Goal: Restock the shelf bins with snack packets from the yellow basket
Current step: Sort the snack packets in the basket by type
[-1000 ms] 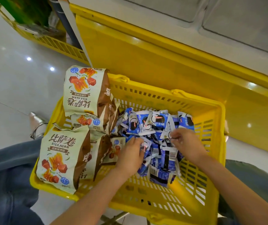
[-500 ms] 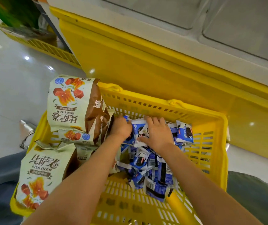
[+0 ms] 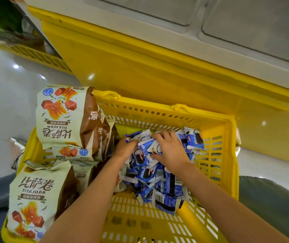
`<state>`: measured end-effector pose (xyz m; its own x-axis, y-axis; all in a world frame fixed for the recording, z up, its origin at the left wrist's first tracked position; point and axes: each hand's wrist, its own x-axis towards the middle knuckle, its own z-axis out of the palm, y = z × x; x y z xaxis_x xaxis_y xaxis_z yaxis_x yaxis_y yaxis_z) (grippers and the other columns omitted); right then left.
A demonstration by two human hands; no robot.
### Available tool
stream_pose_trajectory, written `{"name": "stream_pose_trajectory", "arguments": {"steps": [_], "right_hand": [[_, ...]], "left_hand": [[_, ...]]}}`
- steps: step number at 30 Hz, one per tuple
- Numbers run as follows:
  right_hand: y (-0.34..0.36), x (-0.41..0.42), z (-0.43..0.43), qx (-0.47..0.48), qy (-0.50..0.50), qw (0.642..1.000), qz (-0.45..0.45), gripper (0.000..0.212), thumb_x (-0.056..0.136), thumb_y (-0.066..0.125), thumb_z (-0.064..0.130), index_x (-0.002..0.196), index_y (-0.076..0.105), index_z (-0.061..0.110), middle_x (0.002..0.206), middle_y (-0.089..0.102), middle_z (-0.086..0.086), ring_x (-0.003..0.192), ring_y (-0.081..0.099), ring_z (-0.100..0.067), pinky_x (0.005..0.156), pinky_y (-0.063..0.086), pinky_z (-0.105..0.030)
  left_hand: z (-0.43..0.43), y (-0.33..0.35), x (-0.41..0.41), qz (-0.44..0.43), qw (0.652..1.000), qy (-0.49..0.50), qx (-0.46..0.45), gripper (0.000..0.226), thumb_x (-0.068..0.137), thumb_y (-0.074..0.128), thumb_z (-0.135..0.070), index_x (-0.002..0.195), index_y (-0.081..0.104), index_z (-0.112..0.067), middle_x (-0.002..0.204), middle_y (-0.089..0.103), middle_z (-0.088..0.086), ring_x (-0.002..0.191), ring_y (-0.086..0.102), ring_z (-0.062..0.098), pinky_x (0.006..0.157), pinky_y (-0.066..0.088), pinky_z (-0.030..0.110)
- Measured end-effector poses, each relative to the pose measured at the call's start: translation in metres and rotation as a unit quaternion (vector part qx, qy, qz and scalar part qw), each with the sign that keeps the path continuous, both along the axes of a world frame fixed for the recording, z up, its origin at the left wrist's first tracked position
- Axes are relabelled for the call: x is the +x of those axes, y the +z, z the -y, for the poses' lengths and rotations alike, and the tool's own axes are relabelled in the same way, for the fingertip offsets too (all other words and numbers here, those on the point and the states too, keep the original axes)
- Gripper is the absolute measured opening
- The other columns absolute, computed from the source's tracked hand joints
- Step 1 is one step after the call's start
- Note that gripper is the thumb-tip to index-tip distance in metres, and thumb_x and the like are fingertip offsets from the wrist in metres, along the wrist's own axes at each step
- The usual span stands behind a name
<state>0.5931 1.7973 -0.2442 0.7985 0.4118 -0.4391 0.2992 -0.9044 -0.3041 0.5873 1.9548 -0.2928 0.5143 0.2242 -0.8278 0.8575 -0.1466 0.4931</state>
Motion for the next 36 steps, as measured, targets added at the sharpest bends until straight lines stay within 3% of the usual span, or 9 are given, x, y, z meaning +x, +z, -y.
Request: {"name": "stream_pose_trajectory", "arguments": {"steps": [5, 9, 13, 17, 22, 25, 27, 30, 36], "right_hand": [[0.010, -0.014, 0.010, 0.036, -0.022, 0.999, -0.004, 0.051, 0.089, 0.059, 0.035, 0.135, 0.040, 0.024, 0.135, 0.041, -0.003, 0.128, 0.029, -0.023, 0.104, 0.029, -0.032], [0.025, -0.019, 0.016, 0.054, -0.054, 0.997, -0.011, 0.040, 0.092, 0.054, 0.037, 0.129, 0.045, 0.024, 0.133, 0.041, -0.003, 0.123, 0.033, -0.022, 0.103, 0.029, -0.030], [0.044, -0.037, 0.026, 0.081, -0.070, 0.994, -0.016, 0.043, 0.091, 0.054, 0.041, 0.129, 0.043, 0.023, 0.129, 0.042, -0.001, 0.089, 0.048, -0.013, 0.082, 0.042, -0.027], [0.050, -0.057, 0.039, 0.026, -0.032, 0.999, -0.020, 0.045, 0.095, 0.047, 0.039, 0.134, 0.036, 0.020, 0.133, 0.036, -0.002, 0.122, 0.041, -0.018, 0.093, 0.040, -0.027], [0.055, -0.065, 0.061, -0.017, -0.058, 0.991, -0.118, 0.041, 0.095, 0.049, 0.031, 0.134, 0.039, 0.022, 0.138, 0.035, -0.002, 0.127, 0.036, -0.019, 0.101, 0.035, -0.030], [0.055, -0.073, 0.072, -0.043, -0.040, 0.984, -0.170, 0.046, 0.095, 0.050, 0.024, 0.138, 0.035, 0.020, 0.144, 0.029, -0.003, 0.132, 0.032, -0.022, 0.105, 0.030, -0.030], [0.054, -0.077, 0.074, -0.072, 0.001, 0.981, -0.181, 0.056, 0.093, 0.050, 0.017, 0.144, 0.025, 0.018, 0.150, 0.023, -0.005, 0.137, 0.024, -0.023, 0.110, 0.024, -0.030], [0.057, -0.072, 0.069, -0.042, -0.037, 0.990, -0.133, 0.060, 0.092, 0.050, 0.010, 0.145, 0.023, 0.019, 0.149, 0.025, -0.004, 0.136, 0.028, -0.023, 0.108, 0.030, -0.031], [0.059, -0.035, 0.041, 0.080, -0.097, 0.990, 0.058, 0.037, 0.096, 0.045, 0.009, 0.132, 0.043, 0.016, 0.132, 0.044, -0.004, 0.117, 0.048, -0.020, 0.095, 0.038, -0.026]], "left_hand": [[0.010, 0.009, -0.024, 0.050, 0.999, -0.008, 0.003, 0.012, 0.089, 0.058, -0.025, 0.093, 0.048, -0.020, 0.097, 0.051, -0.002, 0.088, 0.049, 0.017, 0.064, 0.037, 0.028], [0.025, 0.028, -0.044, 0.153, 0.986, -0.046, 0.042, 0.020, 0.088, 0.058, -0.011, 0.087, 0.038, -0.015, 0.087, 0.043, 0.000, 0.072, 0.041, 0.011, 0.052, 0.034, 0.013], [0.037, 0.053, -0.069, 0.245, 0.967, -0.060, 0.019, 0.027, 0.088, 0.059, -0.009, 0.106, 0.042, -0.021, 0.099, 0.047, -0.013, 0.088, 0.046, -0.002, 0.066, 0.035, 0.001], [0.059, 0.074, -0.098, 0.280, 0.951, -0.127, -0.038, 0.033, 0.088, 0.060, -0.016, 0.107, 0.040, -0.033, 0.101, 0.045, -0.026, 0.095, 0.046, -0.016, 0.070, 0.039, 0.001], [0.084, 0.076, -0.120, 0.245, 0.948, -0.181, -0.092, 0.031, 0.088, 0.061, -0.019, 0.105, 0.038, -0.032, 0.098, 0.051, -0.009, 0.085, 0.052, 0.000, 0.069, 0.044, 0.013], [0.092, 0.075, -0.131, 0.218, 0.935, -0.263, -0.100, 0.038, 0.088, 0.062, -0.027, 0.117, 0.038, -0.026, 0.115, 0.047, -0.005, 0.100, 0.047, 0.004, 0.076, 0.037, 0.004], [0.089, 0.074, -0.133, 0.215, 0.911, -0.349, -0.049, 0.048, 0.087, 0.060, -0.036, 0.127, 0.038, -0.020, 0.125, 0.041, -0.001, 0.114, 0.041, 0.011, 0.090, 0.034, 0.012], [0.069, 0.078, -0.123, 0.251, 0.900, -0.352, 0.054, 0.047, 0.089, 0.052, -0.043, 0.131, 0.040, -0.024, 0.130, 0.043, -0.005, 0.121, 0.039, 0.013, 0.102, 0.035, 0.031], [0.026, 0.065, -0.063, 0.269, 0.943, -0.163, 0.110, 0.042, 0.092, 0.053, -0.031, 0.130, 0.042, -0.017, 0.133, 0.044, -0.002, 0.125, 0.040, 0.014, 0.098, 0.030, 0.023]]}}
